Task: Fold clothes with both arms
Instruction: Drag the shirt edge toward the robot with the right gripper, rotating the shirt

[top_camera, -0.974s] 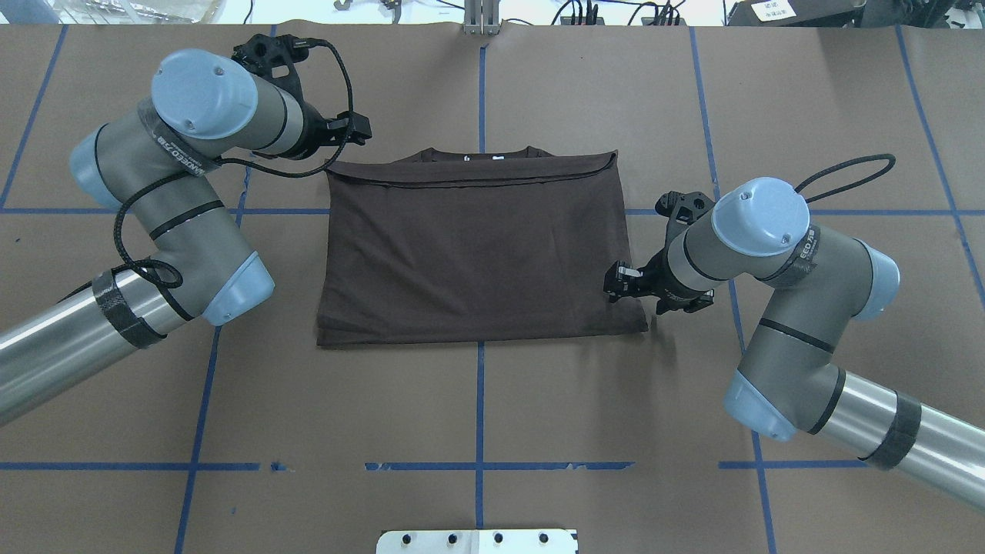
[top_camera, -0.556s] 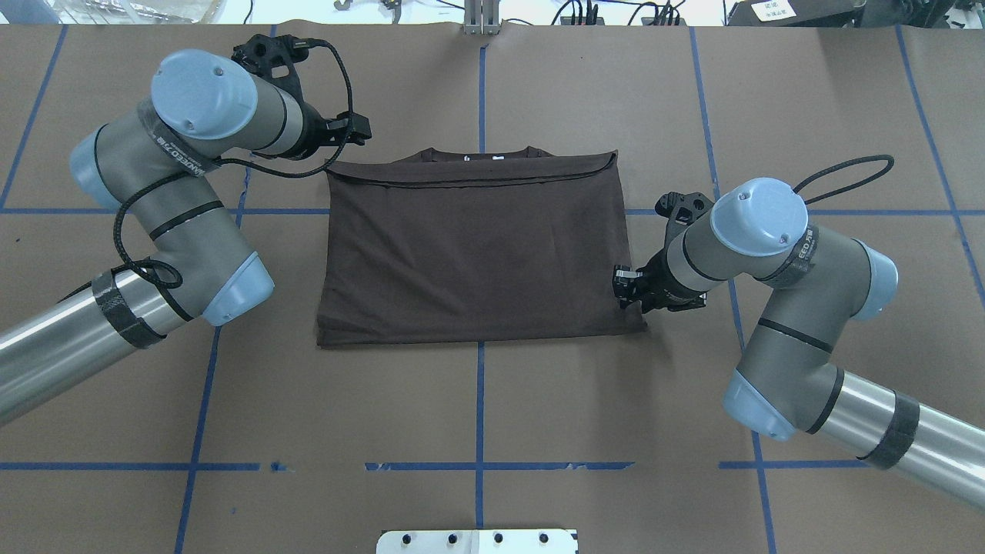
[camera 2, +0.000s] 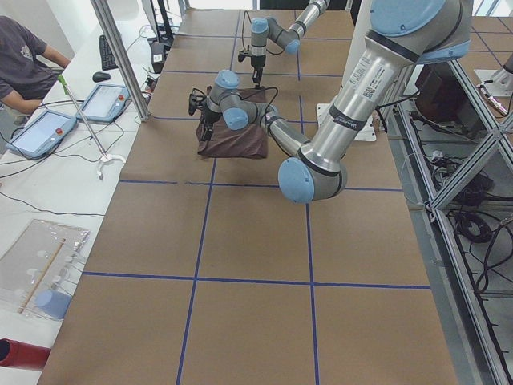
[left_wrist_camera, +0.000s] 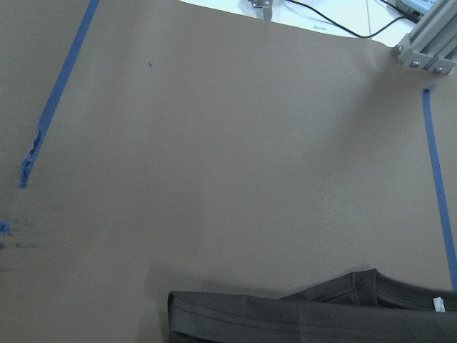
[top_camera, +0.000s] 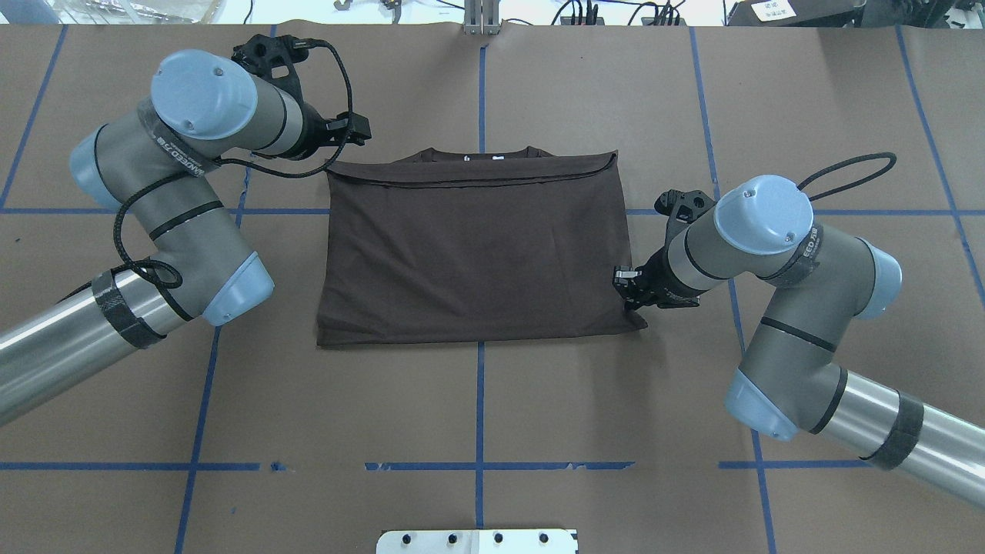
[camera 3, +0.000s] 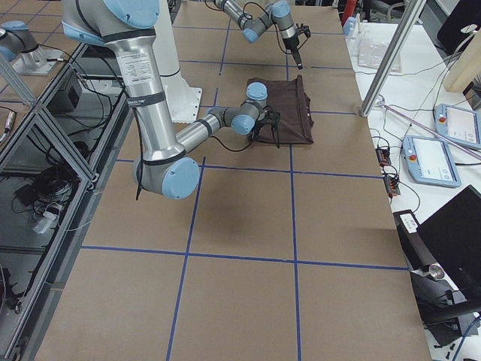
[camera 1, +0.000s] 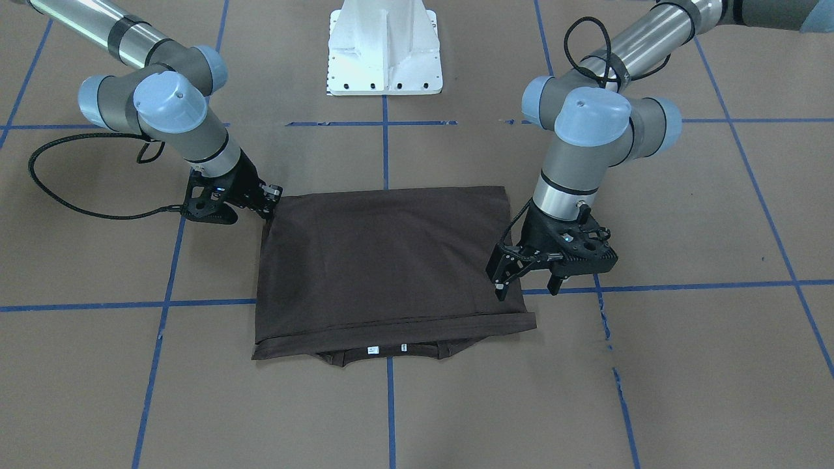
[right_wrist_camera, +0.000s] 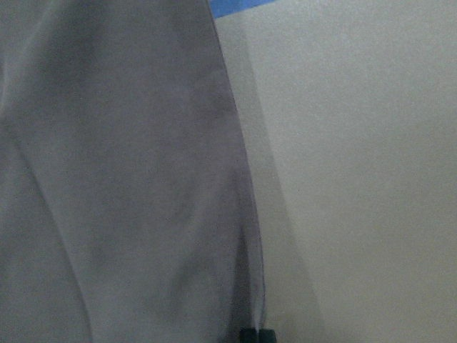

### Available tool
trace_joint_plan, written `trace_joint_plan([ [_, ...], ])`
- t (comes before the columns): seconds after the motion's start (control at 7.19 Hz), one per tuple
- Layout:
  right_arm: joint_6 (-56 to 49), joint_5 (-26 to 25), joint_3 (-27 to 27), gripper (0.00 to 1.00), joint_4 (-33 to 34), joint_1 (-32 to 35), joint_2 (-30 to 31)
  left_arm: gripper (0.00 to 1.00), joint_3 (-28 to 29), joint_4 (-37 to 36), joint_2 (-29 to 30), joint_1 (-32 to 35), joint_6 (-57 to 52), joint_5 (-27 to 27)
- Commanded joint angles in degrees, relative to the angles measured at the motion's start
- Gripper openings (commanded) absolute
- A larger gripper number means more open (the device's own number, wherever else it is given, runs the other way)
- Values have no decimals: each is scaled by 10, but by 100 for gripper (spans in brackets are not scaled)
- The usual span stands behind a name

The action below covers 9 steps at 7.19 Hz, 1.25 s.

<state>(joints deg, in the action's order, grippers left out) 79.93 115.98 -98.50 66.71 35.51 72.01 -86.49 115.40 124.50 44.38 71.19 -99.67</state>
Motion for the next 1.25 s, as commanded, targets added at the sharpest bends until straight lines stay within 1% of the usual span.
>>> trace_joint_plan([
  [0.0, 0, -1, -74, 0, -1, -10, 62, 100, 0, 0, 0, 0, 1, 0],
  [0.14, 0, -1, -130, 0, -1, -38, 110, 100, -1, 0, 0, 0, 1, 0],
  [0.28, 1, -6, -175, 0, -1, -83, 157, 100, -1, 0, 0, 0, 2, 0],
  [0.42, 2, -11, -207, 0, -1, -132, 201, 100, -1, 0, 1, 0, 6, 0],
  [0.7, 3, -24, -239, 0, -1, -206, 255, 100, -3, 0, 3, 0, 8, 0],
  [0.83, 3, -22, -243, 99, -1, -213, 262, 100, -6, 1, 2, -1, 9, -1],
  [0.97, 3, -24, -255, 100, -1, -214, 263, 100, -26, -1, -1, -2, 8, -5],
  [1.11, 3, -25, -265, 100, -2, -186, 256, 100, -66, -7, -19, -21, 15, -30],
])
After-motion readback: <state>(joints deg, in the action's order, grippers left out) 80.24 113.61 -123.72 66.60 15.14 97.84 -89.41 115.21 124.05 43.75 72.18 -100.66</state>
